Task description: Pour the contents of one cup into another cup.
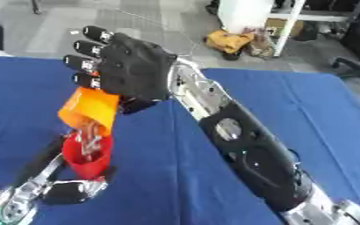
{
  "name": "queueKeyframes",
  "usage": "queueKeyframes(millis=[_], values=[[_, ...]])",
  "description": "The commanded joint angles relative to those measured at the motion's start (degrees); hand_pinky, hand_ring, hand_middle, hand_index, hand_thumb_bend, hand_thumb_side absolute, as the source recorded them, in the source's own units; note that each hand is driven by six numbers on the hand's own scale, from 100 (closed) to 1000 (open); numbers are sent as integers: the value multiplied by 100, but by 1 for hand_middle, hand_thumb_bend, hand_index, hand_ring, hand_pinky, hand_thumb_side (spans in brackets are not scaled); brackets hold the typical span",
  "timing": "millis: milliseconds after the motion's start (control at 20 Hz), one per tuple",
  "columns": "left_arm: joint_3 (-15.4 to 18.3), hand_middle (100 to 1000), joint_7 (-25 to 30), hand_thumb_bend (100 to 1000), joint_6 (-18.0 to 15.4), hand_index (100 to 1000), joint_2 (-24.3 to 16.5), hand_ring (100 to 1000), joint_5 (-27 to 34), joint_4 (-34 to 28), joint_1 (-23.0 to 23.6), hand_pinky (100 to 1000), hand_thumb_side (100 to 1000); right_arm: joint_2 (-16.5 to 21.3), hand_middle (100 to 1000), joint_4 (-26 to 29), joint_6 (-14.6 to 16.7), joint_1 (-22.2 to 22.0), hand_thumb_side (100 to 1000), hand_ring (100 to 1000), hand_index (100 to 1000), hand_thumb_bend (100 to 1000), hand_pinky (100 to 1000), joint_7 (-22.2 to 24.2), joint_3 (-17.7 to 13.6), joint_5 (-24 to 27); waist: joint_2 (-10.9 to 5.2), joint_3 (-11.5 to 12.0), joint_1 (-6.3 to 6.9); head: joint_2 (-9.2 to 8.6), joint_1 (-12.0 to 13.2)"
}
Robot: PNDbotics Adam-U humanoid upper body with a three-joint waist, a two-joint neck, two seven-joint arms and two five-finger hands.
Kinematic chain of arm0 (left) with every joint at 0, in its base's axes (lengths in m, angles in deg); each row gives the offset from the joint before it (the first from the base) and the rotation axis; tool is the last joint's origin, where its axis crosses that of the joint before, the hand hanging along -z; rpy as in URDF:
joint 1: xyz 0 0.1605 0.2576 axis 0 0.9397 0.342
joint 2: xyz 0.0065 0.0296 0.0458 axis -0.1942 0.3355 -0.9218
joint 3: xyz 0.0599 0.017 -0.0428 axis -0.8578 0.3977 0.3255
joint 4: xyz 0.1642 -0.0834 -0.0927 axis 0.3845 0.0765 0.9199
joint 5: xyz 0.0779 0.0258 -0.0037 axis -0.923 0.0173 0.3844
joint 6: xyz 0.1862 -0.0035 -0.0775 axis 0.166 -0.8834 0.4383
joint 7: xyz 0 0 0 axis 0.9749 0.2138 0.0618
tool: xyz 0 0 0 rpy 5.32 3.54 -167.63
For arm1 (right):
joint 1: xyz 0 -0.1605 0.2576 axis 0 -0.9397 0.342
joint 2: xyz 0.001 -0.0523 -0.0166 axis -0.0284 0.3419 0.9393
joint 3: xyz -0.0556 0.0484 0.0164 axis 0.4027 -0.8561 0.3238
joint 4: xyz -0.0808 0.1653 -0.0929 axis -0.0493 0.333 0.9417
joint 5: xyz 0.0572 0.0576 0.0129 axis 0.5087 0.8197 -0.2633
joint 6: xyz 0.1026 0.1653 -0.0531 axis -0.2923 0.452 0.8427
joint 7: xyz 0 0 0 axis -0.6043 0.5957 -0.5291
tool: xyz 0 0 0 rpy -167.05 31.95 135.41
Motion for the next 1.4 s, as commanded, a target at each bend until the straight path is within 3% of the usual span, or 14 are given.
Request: queueKeyframes(millis=[50,800,1400], values=[[46,386,0,100,-8,575,-33,361,18,-97,-93,549,596,55,552,28,1370,140,544,518,567,100,499,-1418,-56,-63,-122,4,28,11,-1],[55,384,-6,100,-3,575,-39,360,15,-110,-93,549,594,42,555,28,1370,147,543,521,567,100,499,-1458,-117,-88,-118,9,44,5,-2],[58,383,-7,100,3,574,-45,361,15,-117,-89,549,593,114,569,240,1370,170,538,532,570,100,500,-1296,-337,219,-126,7,53,0,9]])
